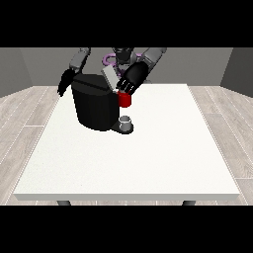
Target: Insert the coffee pod into the coffee machine and close the lid
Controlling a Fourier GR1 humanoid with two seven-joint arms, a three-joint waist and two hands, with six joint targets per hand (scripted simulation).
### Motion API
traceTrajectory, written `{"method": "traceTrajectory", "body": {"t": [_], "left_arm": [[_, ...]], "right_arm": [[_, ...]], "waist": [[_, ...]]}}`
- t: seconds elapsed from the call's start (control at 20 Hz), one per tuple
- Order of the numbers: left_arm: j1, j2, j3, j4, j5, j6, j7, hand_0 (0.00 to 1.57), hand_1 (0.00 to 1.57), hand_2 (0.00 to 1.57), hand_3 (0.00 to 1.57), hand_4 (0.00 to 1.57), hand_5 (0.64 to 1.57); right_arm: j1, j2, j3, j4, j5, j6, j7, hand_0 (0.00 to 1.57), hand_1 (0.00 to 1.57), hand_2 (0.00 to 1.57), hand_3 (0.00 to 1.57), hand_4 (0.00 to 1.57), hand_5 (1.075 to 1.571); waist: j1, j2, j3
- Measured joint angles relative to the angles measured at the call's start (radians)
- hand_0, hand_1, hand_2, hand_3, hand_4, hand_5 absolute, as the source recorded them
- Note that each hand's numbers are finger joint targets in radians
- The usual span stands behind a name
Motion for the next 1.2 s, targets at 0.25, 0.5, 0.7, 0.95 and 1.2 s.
{"method": "traceTrajectory", "body": {"t": [0.25, 0.5, 0.7, 0.95, 1.2], "left_arm": [[-0.016, 0.004, -0.002, 0.009, -0.007, -0.004, -0.004, 1.23, 1.23, 1.26, 1.20, 0.41, 1.571], [-0.027, -0.002, -0.001, 0.007, -0.012, 0.010, -0.008, 1.21, 1.21, 1.24, 1.20, 0.35, 1.571], [-0.040, 0.006, 0.000, 0.006, -0.017, 0.017, -0.018, 1.19, 1.19, 1.21, 1.17, 0.36, 1.571], [-0.029, 0.000, -0.011, -0.002, -0.037, 0.062, -0.037, 1.21, 1.21, 1.23, 1.13, 0.00, 1.571], [-0.030, 0.032, -0.046, 0.002, -0.086, 0.076, -0.064, 1.16, 1.16, 1.19, 1.07, 0.00, 1.571]], "right_arm": [[-0.017, 0.005, -0.005, 0.004, 0.001, -0.011, 0.008, 0.00, 0.00, 0.00, 0.00, 0.16, 1.571], [-0.022, -0.002, -0.019, 0.021, -0.007, -0.007, -0.002, 0.00, 0.00, 0.00, 0.00, 0.10, 1.571], [-0.025, -0.002, -0.024, 0.030, -0.012, -0.005, -0.014, 0.00, 0.00, 0.00, 0.00, 0.00, 1.571], [-0.020, -0.010, -0.032, 0.036, -0.017, -0.001, -0.023, 0.00, 0.00, 0.00, 0.00, 0.00, 1.571], [-0.037, -0.016, -0.031, 0.028, -0.015, 0.002, -0.008, 0.00, 0.00, 0.00, 0.00, 0.15, 1.571]], "waist": [[0.003, 0.008, -0.0002], [0.008, 0.011, -0.0003], [0.008, 0.016, -0.0006], [0.007, 0.018, -0.0003], [0.002, 0.030, -0.0003]]}}
